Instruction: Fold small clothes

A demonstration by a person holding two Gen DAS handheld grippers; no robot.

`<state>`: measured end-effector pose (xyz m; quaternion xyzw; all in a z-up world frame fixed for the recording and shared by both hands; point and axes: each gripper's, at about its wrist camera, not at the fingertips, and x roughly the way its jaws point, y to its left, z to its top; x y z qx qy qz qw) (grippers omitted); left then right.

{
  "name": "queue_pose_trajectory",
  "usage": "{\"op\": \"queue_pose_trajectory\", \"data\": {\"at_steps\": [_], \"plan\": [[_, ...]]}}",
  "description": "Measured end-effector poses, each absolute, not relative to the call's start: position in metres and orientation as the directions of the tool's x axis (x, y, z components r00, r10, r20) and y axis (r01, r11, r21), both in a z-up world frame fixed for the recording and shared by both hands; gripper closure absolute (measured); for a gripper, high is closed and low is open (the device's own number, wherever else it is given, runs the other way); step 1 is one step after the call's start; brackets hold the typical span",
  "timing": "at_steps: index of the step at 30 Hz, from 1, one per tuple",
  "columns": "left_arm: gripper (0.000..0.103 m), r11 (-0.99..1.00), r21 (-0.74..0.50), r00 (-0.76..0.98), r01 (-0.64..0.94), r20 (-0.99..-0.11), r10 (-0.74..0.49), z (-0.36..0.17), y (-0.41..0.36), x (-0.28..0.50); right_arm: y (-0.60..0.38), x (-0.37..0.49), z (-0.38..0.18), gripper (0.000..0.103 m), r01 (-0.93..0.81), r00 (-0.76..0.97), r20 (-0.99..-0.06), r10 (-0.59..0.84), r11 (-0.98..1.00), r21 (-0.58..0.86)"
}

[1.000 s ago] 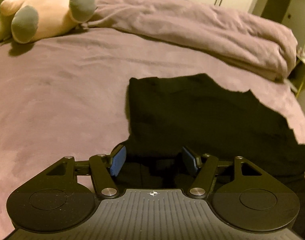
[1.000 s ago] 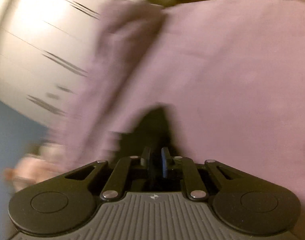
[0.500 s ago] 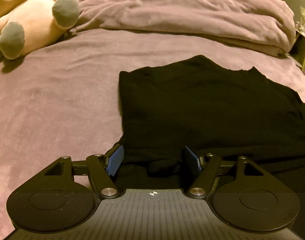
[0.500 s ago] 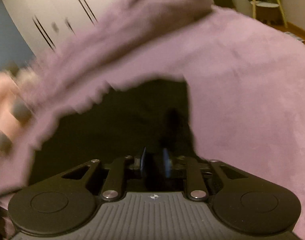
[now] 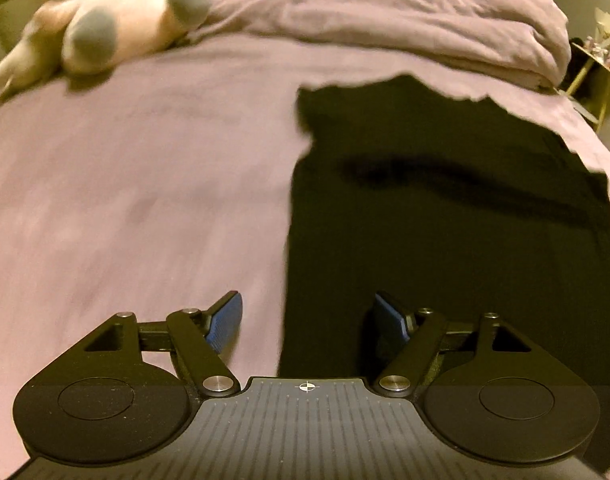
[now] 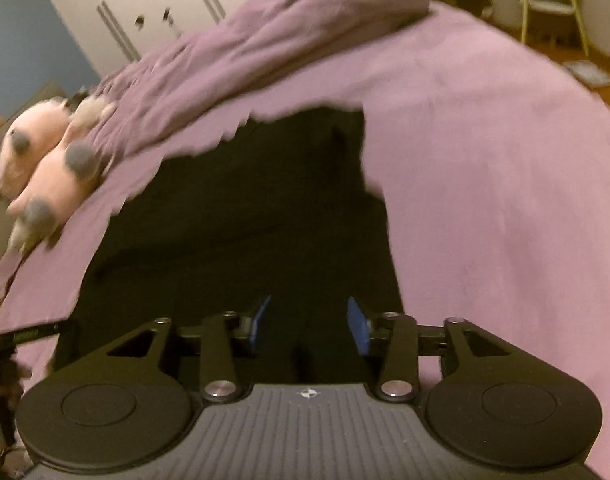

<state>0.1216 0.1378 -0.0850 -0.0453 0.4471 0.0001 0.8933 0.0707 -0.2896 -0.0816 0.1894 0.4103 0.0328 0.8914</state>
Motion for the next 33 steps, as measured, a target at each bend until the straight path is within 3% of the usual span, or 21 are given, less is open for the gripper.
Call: {"op": "queue_pose_trajectory", "data": {"at_steps": [4, 10, 13, 14, 16, 30, 33], "plan": [[0.025, 0.993, -0.089, 0.560, -0.074, -0.828, -0.032, -0.095, 0.154, 0.062, -0.297, -0.004, -0.093, 0.055, 0.131, 0.617, -0.761, 0.203, 0.927, 0.353], [0.029, 0.985, -0.152, 0.535, -0.081, -0.840, -0.085, -0.103, 0.162, 0.041, -0.307, -0.033, -0.093, 0.055, 0.198, 0.617, -0.771, 0.153, 0.919, 0.341], [0.042, 0.979, -0.190, 0.525, -0.079, -0.843, -0.121, -0.099, 0.165, 0.039, -0.315, -0.031, -0.098, 0.055, 0.203, 0.616, -0.770, 0.166, 0.911, 0.359], [0.052, 0.974, -0.215, 0.520, -0.067, -0.841, -0.150, -0.097, 0.167, 0.038, -0.315, -0.033, -0.100, 0.055, 0.201, 0.614, -0.771, 0.172, 0.910, 0.364], [0.063, 0.960, -0.275, 0.494, -0.050, -0.842, -0.215, -0.098, 0.168, 0.035, -0.314, -0.032, -0.104, 0.056, 0.200, 0.605, -0.778, 0.172, 0.912, 0.357], [0.066, 0.928, -0.371, 0.418, -0.025, -0.847, -0.328, -0.104, 0.178, 0.039, -0.313, -0.040, -0.115, 0.061, 0.128, 0.522, -0.829, 0.203, 0.942, 0.311], [0.086, 0.924, -0.382, 0.397, -0.028, -0.852, -0.340, -0.106, 0.184, 0.039, -0.311, -0.042, -0.114, 0.069, 0.106, 0.515, -0.831, 0.208, 0.947, 0.303]]}}
